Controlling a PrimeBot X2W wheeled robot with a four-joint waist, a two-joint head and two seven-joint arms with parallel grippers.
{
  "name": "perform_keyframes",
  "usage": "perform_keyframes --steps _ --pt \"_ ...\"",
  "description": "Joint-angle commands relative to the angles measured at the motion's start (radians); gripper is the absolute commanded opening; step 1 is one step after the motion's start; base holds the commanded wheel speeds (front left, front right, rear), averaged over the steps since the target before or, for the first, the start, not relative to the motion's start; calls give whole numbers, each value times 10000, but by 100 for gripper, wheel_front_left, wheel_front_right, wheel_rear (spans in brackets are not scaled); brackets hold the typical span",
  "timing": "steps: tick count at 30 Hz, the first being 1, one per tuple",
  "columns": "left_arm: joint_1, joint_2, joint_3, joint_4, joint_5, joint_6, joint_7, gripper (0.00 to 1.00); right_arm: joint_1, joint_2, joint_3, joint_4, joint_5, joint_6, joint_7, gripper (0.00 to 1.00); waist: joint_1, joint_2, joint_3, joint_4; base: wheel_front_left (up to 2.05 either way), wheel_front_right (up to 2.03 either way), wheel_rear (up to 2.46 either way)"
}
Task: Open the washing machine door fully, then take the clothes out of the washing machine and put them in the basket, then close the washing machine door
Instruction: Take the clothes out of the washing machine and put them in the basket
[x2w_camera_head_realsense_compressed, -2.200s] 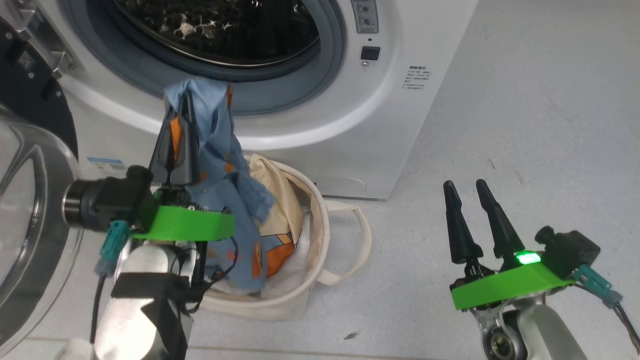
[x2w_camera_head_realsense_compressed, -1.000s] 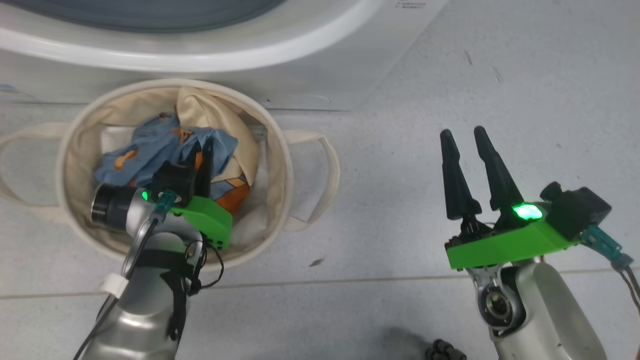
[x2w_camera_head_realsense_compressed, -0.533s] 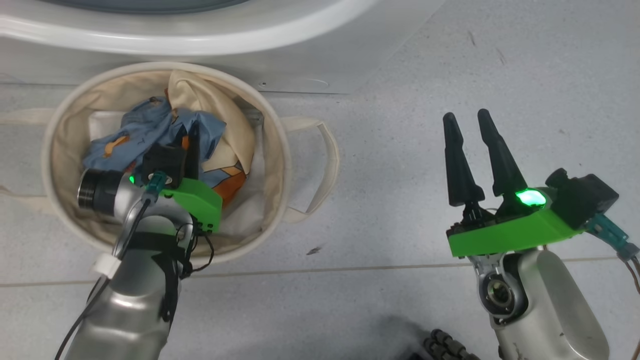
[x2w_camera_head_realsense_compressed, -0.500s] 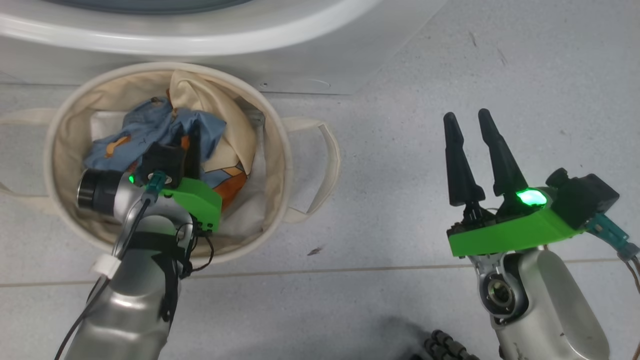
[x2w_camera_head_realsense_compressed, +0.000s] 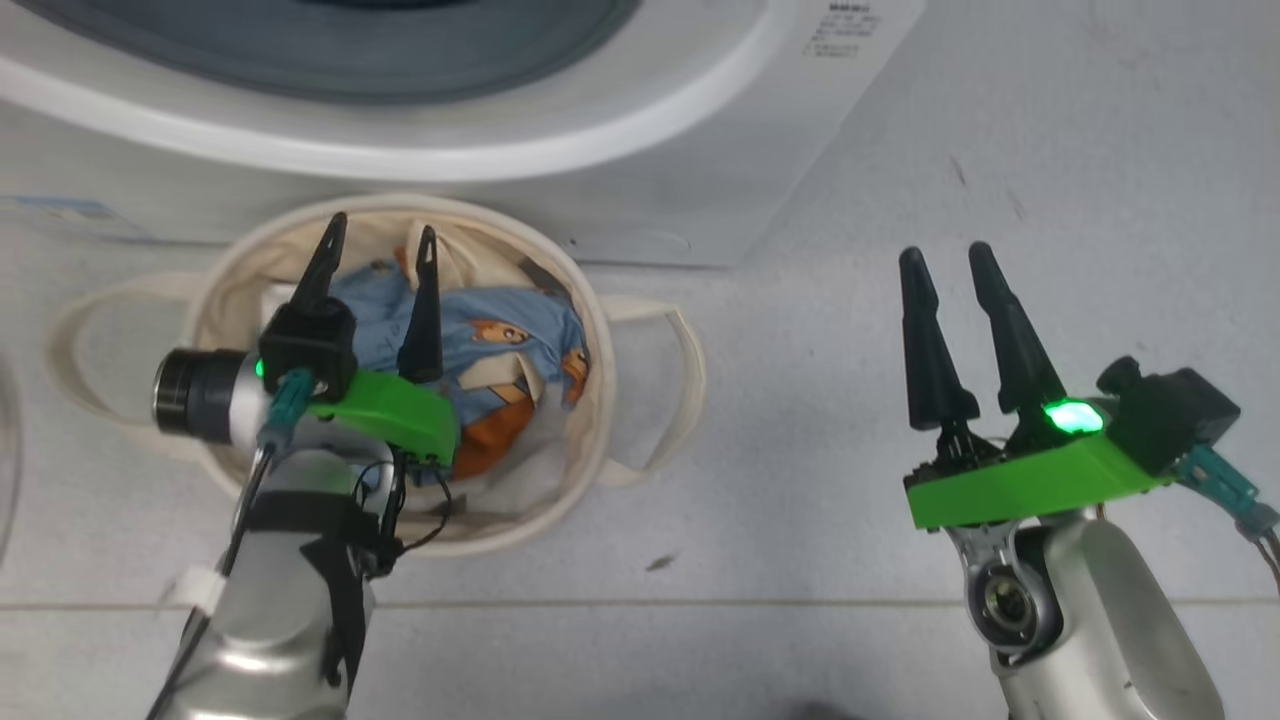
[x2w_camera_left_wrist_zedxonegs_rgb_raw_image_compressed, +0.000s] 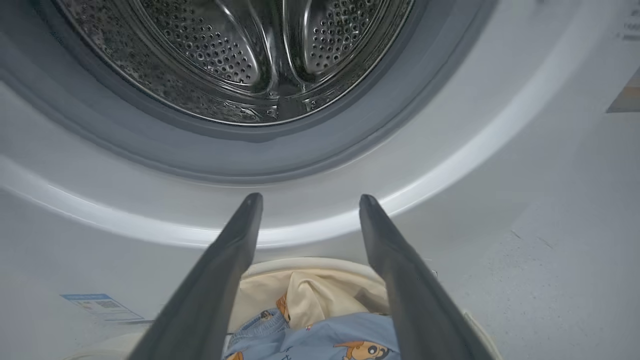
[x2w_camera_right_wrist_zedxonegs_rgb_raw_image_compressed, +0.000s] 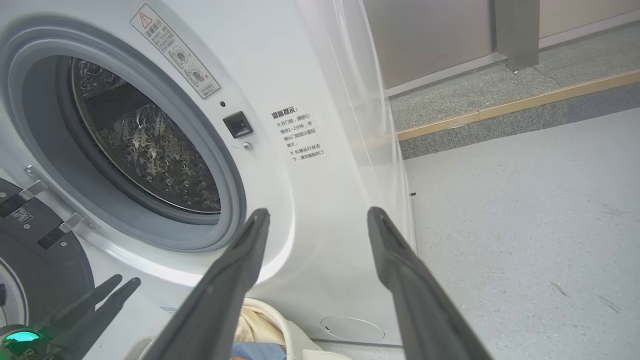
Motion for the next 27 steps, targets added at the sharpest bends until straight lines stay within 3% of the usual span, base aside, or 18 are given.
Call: perform_keyframes --steps 1,14,27 --pt "278 156 377 -675 -104 29 -47 100 265 -4 98 -268 -121 2 -122 100 0 0 -478 242 0 0 0" --pt "2596 -144 798 -3862 -507 -227 -47 100 1011 -4 -261 -283 -374 2 -122 100 0 0 -2331 901 0 0 0" --pt "4248 -217 854 -4443 -731 131 -47 100 1775 -4 -405 -142 -369 2 -122 100 0 0 -3240 1096 0 0 0"
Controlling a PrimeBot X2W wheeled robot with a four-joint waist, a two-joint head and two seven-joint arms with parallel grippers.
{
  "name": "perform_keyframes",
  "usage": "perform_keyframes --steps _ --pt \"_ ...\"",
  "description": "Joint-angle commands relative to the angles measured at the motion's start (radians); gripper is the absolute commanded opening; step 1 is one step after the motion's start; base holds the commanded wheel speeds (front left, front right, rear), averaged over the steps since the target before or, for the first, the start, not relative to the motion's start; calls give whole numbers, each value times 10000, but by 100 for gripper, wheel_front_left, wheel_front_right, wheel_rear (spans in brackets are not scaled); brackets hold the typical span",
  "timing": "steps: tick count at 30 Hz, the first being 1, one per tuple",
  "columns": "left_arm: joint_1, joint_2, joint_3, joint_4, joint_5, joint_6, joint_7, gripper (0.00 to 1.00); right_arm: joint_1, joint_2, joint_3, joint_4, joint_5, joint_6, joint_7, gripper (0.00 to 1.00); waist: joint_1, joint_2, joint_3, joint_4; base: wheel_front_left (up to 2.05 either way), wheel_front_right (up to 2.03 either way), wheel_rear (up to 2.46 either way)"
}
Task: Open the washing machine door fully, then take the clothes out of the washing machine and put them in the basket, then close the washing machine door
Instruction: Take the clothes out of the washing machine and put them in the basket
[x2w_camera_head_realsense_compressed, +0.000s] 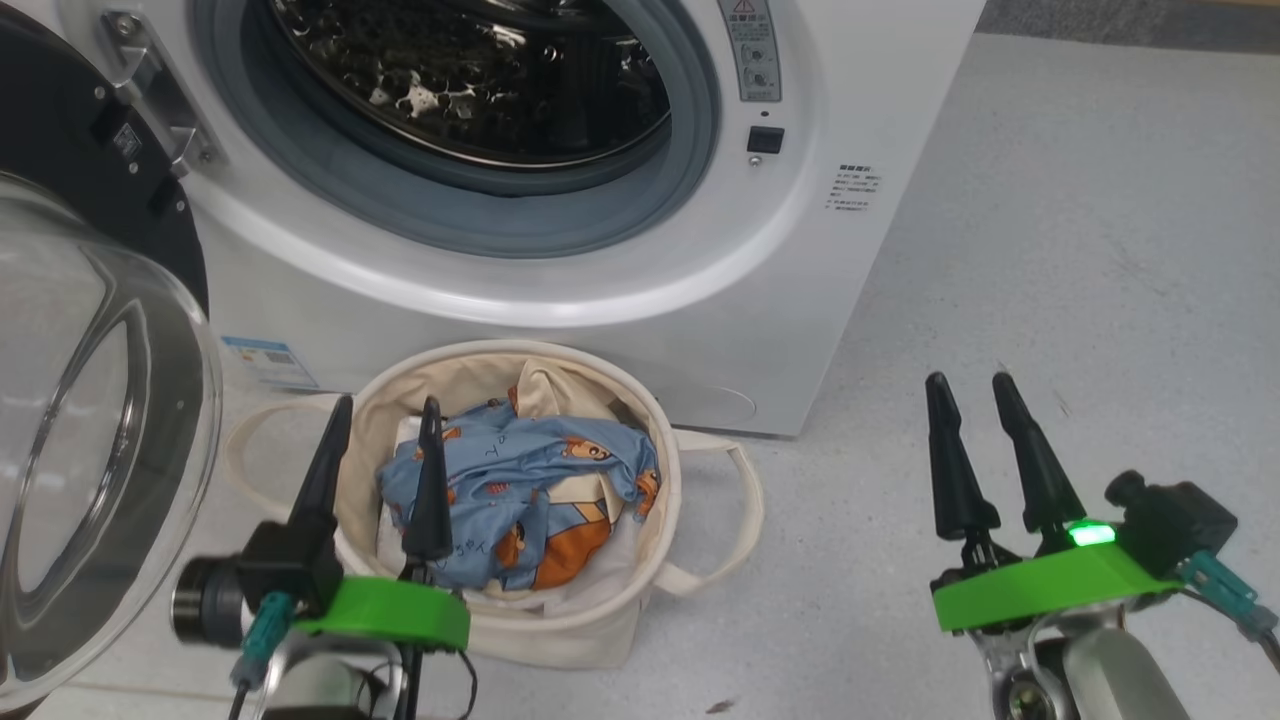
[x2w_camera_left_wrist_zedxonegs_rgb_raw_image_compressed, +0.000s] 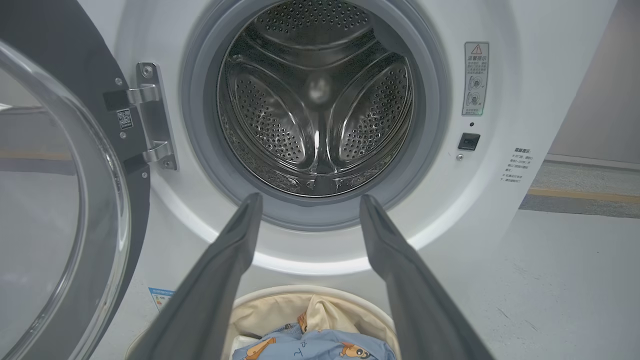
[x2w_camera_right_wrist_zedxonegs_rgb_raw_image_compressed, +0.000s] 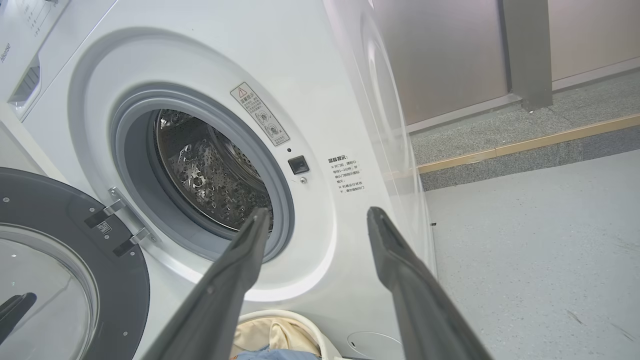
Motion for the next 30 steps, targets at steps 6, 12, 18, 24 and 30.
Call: perform_keyframes --steps 6,12,18,24,30 --pt "233 49 524 -46 -299 78 -47 100 99 -6 211 -184 15 2 -122 100 0 -1 -131 -41 0 0 0" --pt "503 46 598 73 -300 25 -47 100 258 -6 252 86 -189 2 -122 100 0 -1 -294 -81 0 0 0" --pt "661 45 495 111 -334 64 -47 100 328 -6 181 386 -340 2 -122 100 0 -1 -479 -127 0 0 0" --pt "754 44 414 179 -259 77 -47 100 371 -6 279 376 -278 2 -122 100 0 -1 -586 -216 0 0 0" --pt "789 44 367 205 -258 88 -47 100 429 -6 345 352 -269 2 -122 100 0 -1 -631 -265 0 0 0"
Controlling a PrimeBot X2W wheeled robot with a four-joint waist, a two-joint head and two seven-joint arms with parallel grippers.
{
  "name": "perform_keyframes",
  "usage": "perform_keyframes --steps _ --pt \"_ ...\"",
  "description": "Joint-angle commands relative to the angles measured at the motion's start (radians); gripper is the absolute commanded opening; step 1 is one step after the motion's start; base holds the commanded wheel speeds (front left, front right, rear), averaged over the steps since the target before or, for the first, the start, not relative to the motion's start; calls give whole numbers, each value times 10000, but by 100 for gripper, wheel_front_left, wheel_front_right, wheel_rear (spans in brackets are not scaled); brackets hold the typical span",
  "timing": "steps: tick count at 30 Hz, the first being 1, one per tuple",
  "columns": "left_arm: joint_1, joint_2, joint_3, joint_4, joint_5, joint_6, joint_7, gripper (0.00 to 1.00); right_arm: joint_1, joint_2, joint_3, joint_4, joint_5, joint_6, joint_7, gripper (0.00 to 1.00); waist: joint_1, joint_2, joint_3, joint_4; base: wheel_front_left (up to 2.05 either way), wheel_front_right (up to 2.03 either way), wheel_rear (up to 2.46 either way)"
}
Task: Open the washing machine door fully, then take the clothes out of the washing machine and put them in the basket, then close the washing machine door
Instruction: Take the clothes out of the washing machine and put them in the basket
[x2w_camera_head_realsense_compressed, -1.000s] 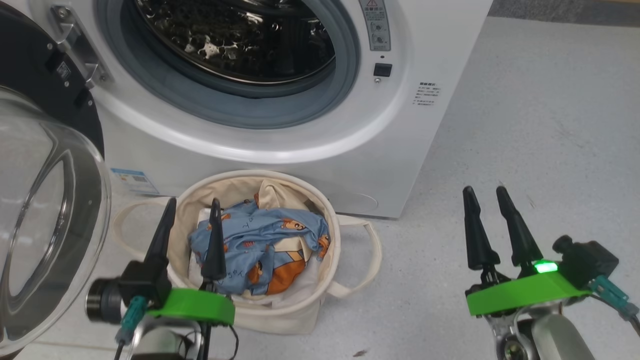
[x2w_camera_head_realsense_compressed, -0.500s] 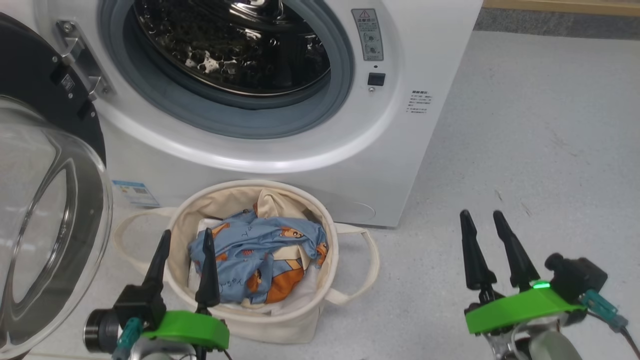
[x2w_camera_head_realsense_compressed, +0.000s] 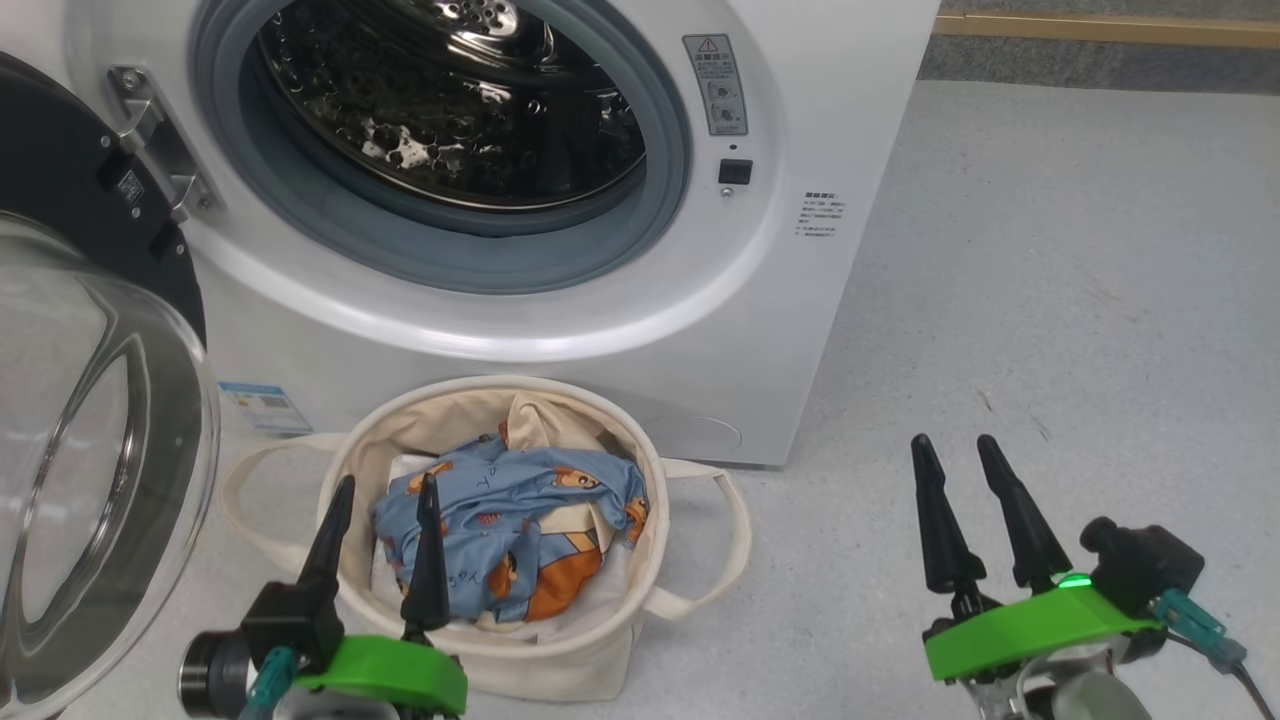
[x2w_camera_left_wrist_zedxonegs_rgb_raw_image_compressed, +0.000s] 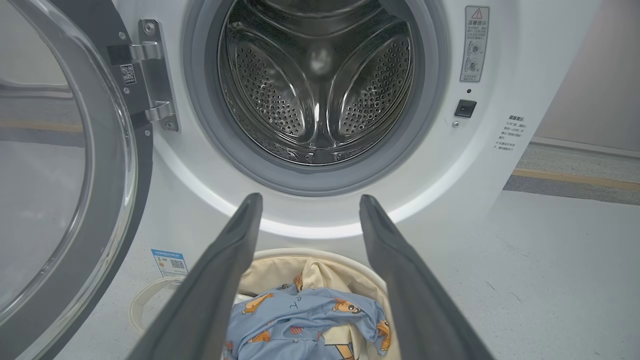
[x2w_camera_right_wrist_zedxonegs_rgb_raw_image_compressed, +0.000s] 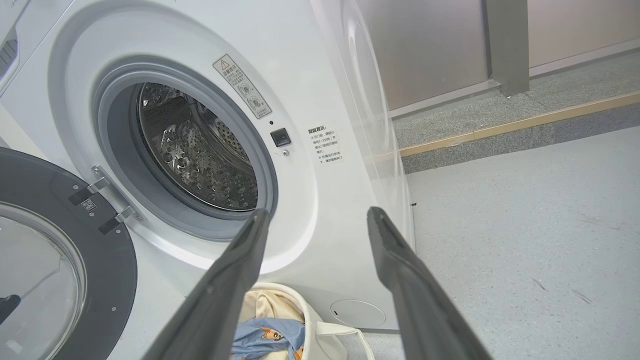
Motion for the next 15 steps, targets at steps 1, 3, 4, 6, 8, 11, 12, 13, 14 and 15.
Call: perform_keyframes --steps 1,3,4,6,8,11,12,13,14,15 --pt "-115 44 270 -256 30 84 -47 100 -82 -8 286 -322 -15 2 -122 100 1 -1 2 -4 0 0 0" --pt "-107 44 262 -255 19 90 -47 100 -72 -8 303 -332 -15 2 -122 100 1 -1 8 -4 0 0 0" --pt "-105 44 254 -253 13 95 -47 100 -72 -8 312 -338 -15 2 -122 100 1 -1 13 -5 0 0 0" --pt "-98 44 242 -261 -26 100 -47 100 -73 -8 329 -354 -15 2 -122 100 1 -1 35 -4 0 0 0" --pt "-117 44 222 -263 -51 102 -47 100 -92 -8 335 -368 -17 2 -122 100 1 -1 80 6 0 0 0" --pt "-161 44 180 -250 -93 119 -47 100 -128 -8 336 -375 -9 2 -122 100 1 -1 142 22 0 0 0" --pt "-177 44 167 -240 -99 129 -47 100 -144 -8 337 -374 -7 2 -122 100 1 -1 159 26 0 0 0" --pt "-193 44 159 -228 -110 135 -47 100 -159 -8 338 -374 -3 2 -122 100 1 -1 174 29 0 0 0" --pt "-204 43 152 -217 -119 137 -47 100 -170 -8 337 -377 -1 2 -122 100 1 -1 188 33 0 0 0" --pt "-204 43 152 -217 -119 137 -47 100 -170 -8 337 -377 -1 2 -122 100 1 -1 188 33 0 0 0"
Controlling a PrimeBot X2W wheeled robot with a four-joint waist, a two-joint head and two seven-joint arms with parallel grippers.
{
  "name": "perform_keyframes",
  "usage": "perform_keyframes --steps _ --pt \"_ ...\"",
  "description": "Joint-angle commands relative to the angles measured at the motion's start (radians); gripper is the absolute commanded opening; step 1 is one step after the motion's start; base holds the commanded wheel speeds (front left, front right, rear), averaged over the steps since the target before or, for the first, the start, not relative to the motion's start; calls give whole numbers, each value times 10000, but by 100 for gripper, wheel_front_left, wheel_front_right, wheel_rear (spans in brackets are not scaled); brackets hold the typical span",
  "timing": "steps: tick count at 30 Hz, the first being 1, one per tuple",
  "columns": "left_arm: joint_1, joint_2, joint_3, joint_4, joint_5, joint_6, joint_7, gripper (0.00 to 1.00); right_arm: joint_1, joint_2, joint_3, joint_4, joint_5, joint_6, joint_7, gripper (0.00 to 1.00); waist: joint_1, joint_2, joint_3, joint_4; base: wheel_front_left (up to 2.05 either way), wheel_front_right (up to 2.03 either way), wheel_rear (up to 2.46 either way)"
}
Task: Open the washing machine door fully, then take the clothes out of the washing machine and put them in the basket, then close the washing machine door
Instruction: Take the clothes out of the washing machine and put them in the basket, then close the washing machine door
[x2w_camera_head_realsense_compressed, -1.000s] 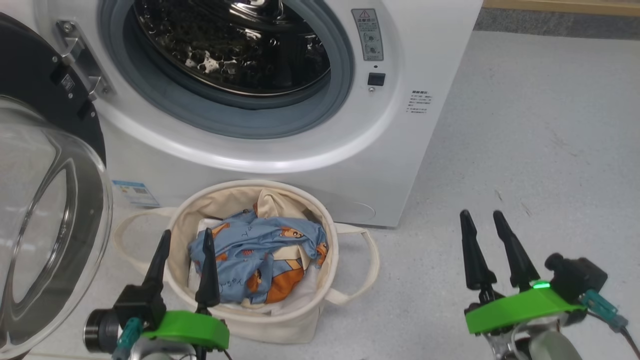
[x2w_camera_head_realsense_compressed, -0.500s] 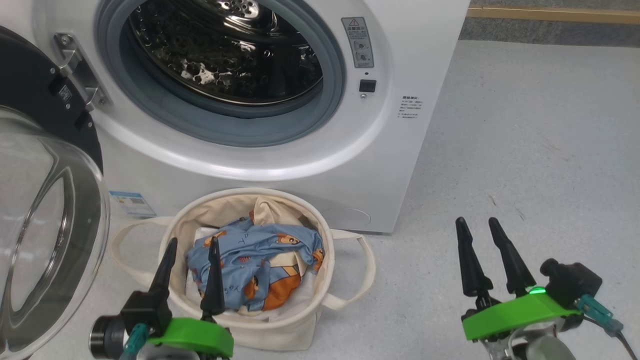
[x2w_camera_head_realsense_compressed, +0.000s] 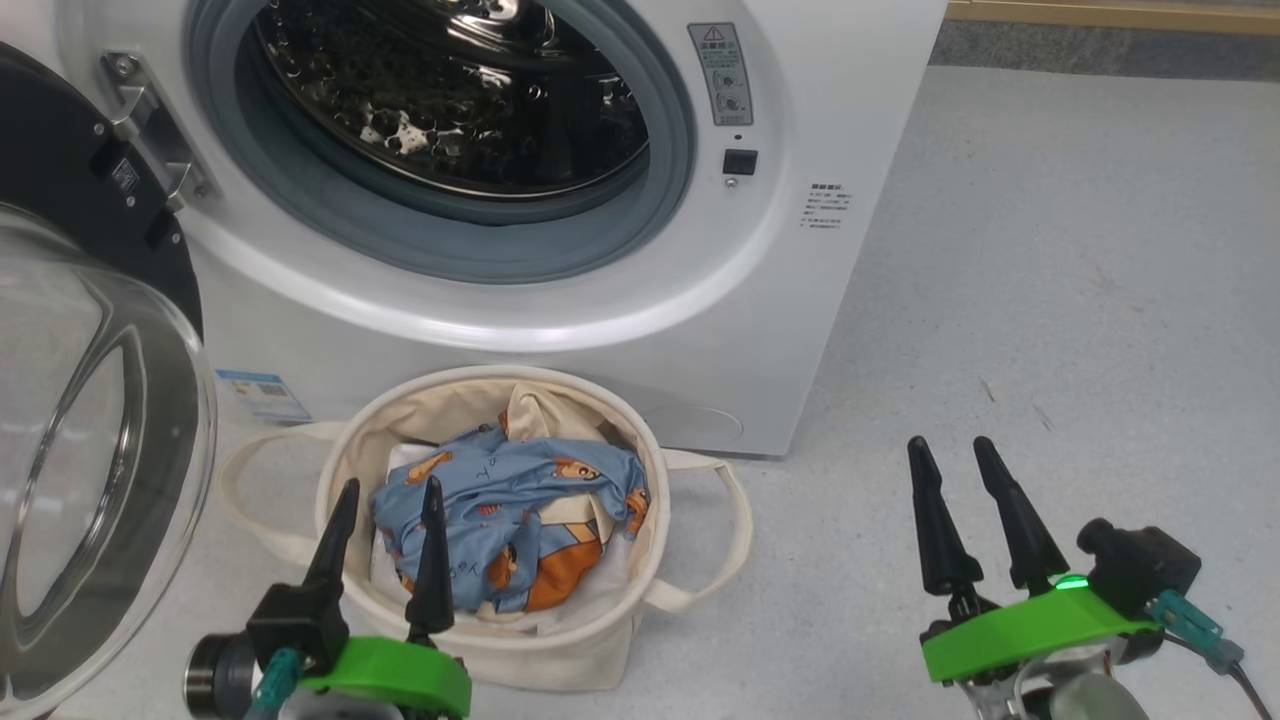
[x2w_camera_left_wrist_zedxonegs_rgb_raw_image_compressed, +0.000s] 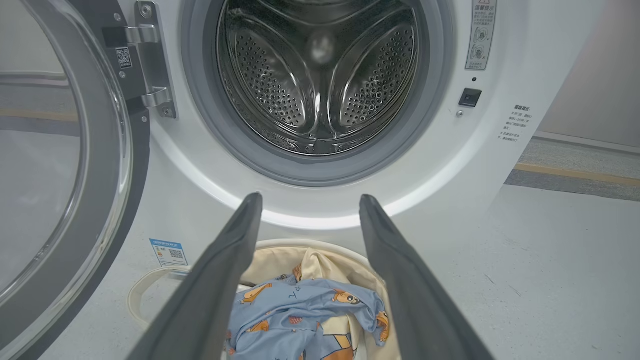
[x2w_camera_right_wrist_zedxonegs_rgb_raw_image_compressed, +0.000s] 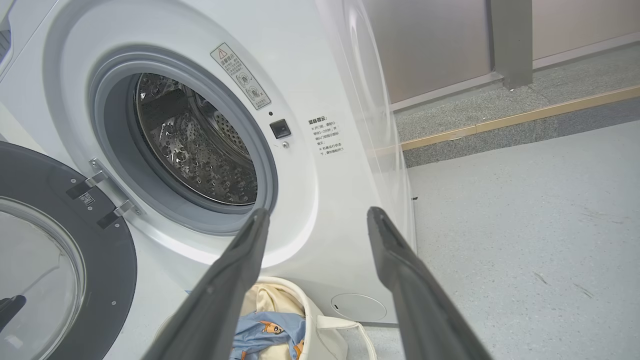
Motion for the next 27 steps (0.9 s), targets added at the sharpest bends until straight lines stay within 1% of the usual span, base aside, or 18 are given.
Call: perform_keyframes --steps 1,27 --pt "-216 43 259 -246 -29 56 -47 100 -232 -10 267 -359 2 2 -122 100 0 -1 16 5 0 0 0" --pt "-218 43 184 -128 -53 33 -47 100 -254 -10 252 -336 25 2 -122 100 0 -1 -35 -175 0 0 0"
